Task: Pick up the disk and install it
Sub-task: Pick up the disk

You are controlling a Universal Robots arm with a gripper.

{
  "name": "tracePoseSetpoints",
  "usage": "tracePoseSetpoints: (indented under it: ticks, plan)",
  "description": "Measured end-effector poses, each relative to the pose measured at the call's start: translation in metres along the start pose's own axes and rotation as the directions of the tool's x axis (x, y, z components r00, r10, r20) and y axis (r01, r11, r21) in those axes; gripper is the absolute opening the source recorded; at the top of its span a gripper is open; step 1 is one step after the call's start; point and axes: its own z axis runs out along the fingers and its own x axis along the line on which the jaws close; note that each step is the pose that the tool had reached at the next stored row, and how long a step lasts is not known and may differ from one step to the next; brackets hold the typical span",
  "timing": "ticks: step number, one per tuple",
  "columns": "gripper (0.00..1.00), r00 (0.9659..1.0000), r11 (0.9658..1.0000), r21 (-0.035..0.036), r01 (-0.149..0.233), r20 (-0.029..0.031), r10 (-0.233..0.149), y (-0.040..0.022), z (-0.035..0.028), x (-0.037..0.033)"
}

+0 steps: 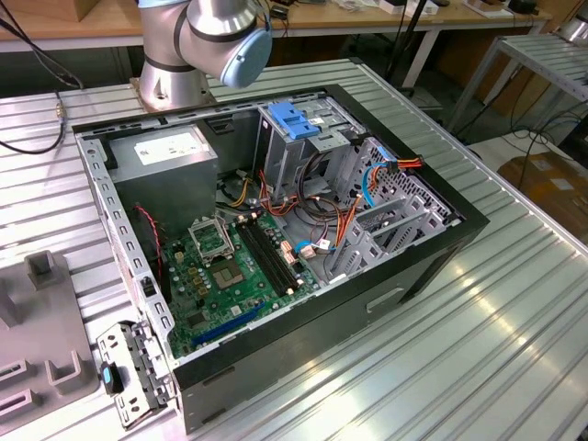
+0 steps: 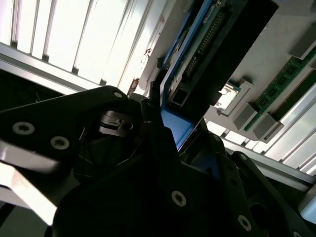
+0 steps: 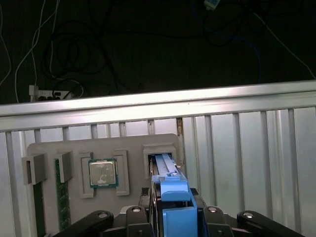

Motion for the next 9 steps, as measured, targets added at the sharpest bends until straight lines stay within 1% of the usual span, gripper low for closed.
tracePoseSetpoints:
  ticks: [4, 9]
  plan:
    - [0.42, 1.0000, 1.0000, 0.0003, 0.000, -0.0036, 0.000, 0.0001, 0.0003, 0.0004]
    - [0.42, 1.0000, 1.0000, 0.0005, 0.000, -0.0046, 0.000, 0.0001, 0.0006, 0.0007]
